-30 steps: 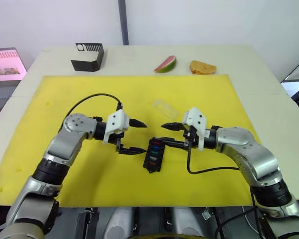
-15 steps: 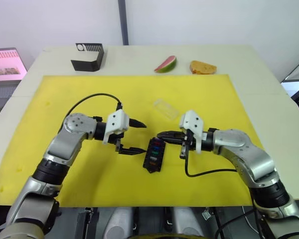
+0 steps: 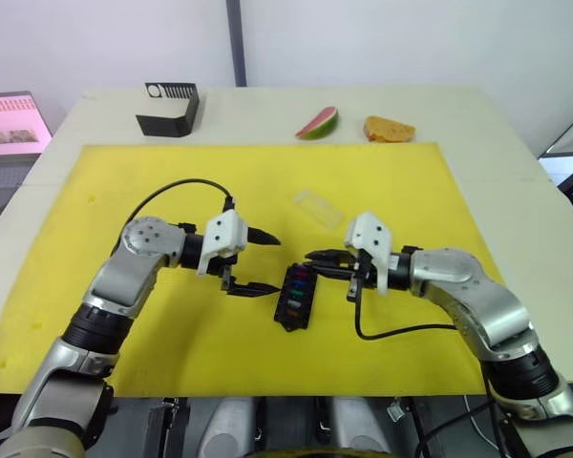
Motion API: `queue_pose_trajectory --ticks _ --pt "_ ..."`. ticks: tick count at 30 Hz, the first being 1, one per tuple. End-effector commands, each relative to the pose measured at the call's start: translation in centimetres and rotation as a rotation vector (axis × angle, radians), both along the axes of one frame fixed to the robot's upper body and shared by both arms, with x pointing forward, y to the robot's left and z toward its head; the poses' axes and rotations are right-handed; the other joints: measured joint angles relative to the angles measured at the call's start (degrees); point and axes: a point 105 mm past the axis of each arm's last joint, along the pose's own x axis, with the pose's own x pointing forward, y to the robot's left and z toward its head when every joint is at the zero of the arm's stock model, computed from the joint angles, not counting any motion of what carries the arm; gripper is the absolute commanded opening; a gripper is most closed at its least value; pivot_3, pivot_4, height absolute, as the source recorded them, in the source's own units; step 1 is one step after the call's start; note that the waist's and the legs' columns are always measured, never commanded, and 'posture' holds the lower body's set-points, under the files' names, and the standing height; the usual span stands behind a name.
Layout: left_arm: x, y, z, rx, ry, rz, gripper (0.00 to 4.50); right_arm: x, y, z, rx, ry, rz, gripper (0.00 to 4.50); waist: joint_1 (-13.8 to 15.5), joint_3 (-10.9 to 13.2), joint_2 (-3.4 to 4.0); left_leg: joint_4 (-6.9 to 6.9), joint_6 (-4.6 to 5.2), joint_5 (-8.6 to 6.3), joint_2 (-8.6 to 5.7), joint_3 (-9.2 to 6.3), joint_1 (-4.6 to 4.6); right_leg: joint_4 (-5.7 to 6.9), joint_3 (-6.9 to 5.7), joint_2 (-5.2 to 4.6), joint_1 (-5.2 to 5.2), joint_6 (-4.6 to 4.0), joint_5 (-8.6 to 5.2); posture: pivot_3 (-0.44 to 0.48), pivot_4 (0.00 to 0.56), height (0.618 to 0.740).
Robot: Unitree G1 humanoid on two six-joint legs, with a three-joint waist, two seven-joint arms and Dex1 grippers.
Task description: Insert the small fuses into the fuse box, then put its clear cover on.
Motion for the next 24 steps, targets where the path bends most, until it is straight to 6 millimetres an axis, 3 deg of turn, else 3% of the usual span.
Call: queue_pose_trajectory --ticks 1,24 --pt "-0.02 -0.21 0.80 -0.009 -0.046 -0.014 4.50 -0.45 0.27 0.61 0.004 -0.022 0.025 0.56 0.0 0.0 0.00 0.00 0.00 0.00 0.00 0.00 0.00 0.00 0.00 0.00 0.00 0.00 0.00 0.000 0.150 0.740" --pt "-0.06 -0.22 0.87 -0.009 -0.053 -0.016 4.50 -0.49 0.24 -0.15 -0.022 -0.009 0.026 0.56 0.0 0.0 0.00 0.02 -0.01 0.01 0.00 0.00 0.00 0.01 0.00 0.00 0.00 0.00 0.00 0.000 0.150 0.740"
